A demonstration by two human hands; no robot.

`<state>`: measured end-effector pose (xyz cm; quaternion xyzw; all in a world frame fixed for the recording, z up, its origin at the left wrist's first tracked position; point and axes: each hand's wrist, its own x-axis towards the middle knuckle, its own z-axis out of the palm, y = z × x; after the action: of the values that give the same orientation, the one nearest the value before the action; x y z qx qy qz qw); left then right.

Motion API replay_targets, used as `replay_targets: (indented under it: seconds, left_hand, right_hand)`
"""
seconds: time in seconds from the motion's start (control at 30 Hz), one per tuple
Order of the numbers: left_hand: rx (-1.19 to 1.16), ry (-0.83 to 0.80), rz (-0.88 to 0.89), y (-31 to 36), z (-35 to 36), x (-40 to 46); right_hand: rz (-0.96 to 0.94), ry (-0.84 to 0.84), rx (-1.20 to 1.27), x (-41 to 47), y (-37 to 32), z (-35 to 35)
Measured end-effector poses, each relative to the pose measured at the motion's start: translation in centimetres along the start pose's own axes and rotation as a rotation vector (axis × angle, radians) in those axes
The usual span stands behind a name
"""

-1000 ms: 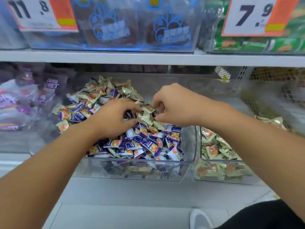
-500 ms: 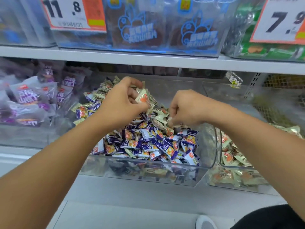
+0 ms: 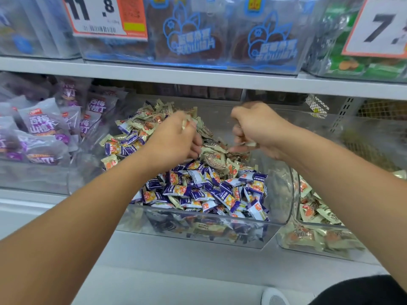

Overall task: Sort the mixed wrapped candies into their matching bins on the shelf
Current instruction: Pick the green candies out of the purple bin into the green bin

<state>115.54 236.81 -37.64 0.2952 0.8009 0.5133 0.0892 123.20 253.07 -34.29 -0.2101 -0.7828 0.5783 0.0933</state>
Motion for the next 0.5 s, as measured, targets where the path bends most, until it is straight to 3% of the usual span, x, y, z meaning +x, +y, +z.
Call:
replay_targets:
  seconds: [0.07, 0.13, 0.23, 0.37, 0.5]
  left_hand:
    - [0.281, -0.086, 0.158, 0.0, 0.4, -0.3]
    - [0.587, -0.150, 0.292, -0.4, 0.6, -0.3]
    - [0.779, -0.185, 0.328, -0.9, 0.8, 0.5]
    - [0.768, -0.222, 0.314, -1.4, 0.7, 1.1]
    - [0.698, -0.204, 0.368, -1.4, 0.5, 0.8]
  right_hand:
    - [-0.056, 0.073, -0.468, 0.2, 0.0, -0.4]
    - [-0.110, 0.017, -0.831, 0.0, -0.1, -0.7]
    - [-0.083, -0.117, -0.979, -0.3, 0.0, -0.7]
    - [-0.091, -0.162, -1.168, -0.6, 0.5, 0.1]
    - [-0.107, -0.193, -1.182, -0.9, 0.9, 0.8]
